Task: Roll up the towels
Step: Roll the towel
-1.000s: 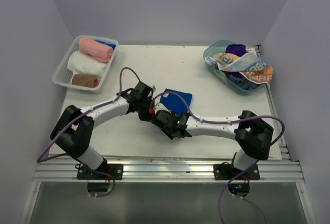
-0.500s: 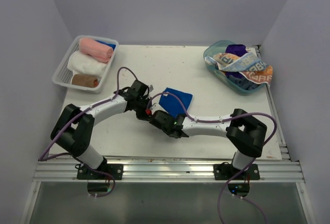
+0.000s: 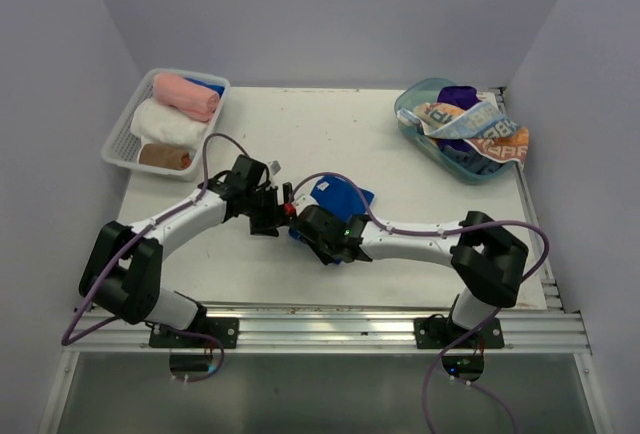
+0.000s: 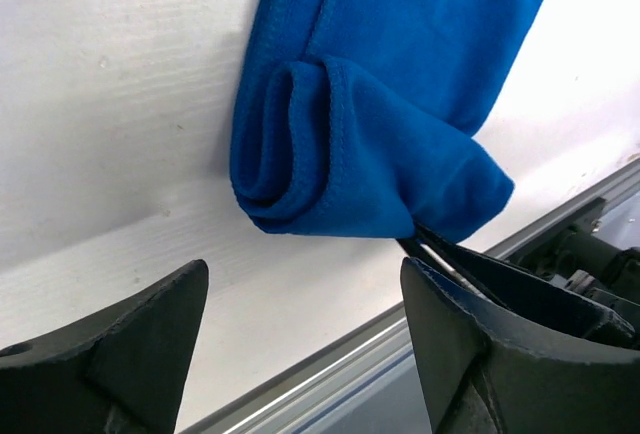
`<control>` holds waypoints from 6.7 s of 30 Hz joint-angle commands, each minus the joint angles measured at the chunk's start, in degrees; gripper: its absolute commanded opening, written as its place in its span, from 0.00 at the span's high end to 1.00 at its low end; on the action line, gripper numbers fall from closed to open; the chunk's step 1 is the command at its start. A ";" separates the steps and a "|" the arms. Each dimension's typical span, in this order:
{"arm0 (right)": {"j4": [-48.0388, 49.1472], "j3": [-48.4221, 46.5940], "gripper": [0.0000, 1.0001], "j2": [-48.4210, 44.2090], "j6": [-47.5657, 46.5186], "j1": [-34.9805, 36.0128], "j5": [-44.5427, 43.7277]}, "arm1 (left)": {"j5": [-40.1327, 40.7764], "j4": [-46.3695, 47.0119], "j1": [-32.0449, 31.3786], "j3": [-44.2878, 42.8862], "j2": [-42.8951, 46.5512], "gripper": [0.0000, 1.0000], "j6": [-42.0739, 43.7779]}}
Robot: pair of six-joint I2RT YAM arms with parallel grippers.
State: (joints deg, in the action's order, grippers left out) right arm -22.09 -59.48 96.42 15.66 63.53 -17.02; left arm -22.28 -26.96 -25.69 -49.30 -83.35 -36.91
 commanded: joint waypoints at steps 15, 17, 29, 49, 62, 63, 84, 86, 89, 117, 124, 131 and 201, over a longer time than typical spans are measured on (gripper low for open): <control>4.77 2.18 1.00 -3.17 7.98 -1.65 6.21 | -1.89 17.19 -0.67 8.52 -1.19 0.20 -14.68; 4.95 2.35 1.00 -3.35 8.33 -1.56 6.38 | -1.80 18.17 -0.67 9.13 -2.25 0.21 -15.30; 3.55 2.18 0.98 -3.96 7.98 -1.65 5.86 | -0.57 20.99 -0.59 7.29 -7.00 0.69 -15.92; -0.86 -3.53 0.52 -0.63 -8.45 5.91 -8.91 | -5.84 5.17 0.82 -2.73 -11.48 1.00 -11.26; 8.72 -0.37 0.86 5.44 -10.83 6.08 -13.39 | -10.23 2.79 3.72 -0.98 -11.48 1.00 -7.83; 9.08 -0.46 0.95 5.44 -10.22 6.08 -13.13 | -10.15 2.44 3.89 -0.89 -11.40 1.00 -6.96; 5.12 -5.47 1.00 -0.27 9.91 -6.92 25.88 | -10.76 -4.68 12.95 -5.02 -5.07 0.52 0.87; 5.56 -5.12 1.00 0.17 12.18 -8.15 29.48 | -10.85 -5.12 13.74 -5.28 -4.37 0.53 1.13; 7.05 -4.15 1.00 0.78 14.83 -10.70 34.30 | -10.76 -5.38 13.92 -5.72 -2.96 0.54 1.05; 21.73 4.73 1.00 8.43 31.97 -20.72 54.72 | -11.91 6.48 5.04 -2.29 -1.02 0.70 -2.91; 25.94 5.96 1.00 10.18 34.34 -21.87 56.04 | -12.60 9.54 4.95 -0.54 1.34 0.71 -3.08; 27.71 6.66 1.00 10.89 36.63 -22.83 57.00 | -14.28 12.20 4.95 3.15 3.02 0.73 -3.18; 1.34 -5.03 1.00 9.23 -2.30 1.86 -2.77 | -13.31 3.15 8.80 -8.53 -14.83 0.72 4.91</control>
State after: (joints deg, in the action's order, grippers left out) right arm -21.71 -67.96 106.85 10.74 66.48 -24.62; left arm -35.81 -20.10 -19.94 -56.47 -101.54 -34.59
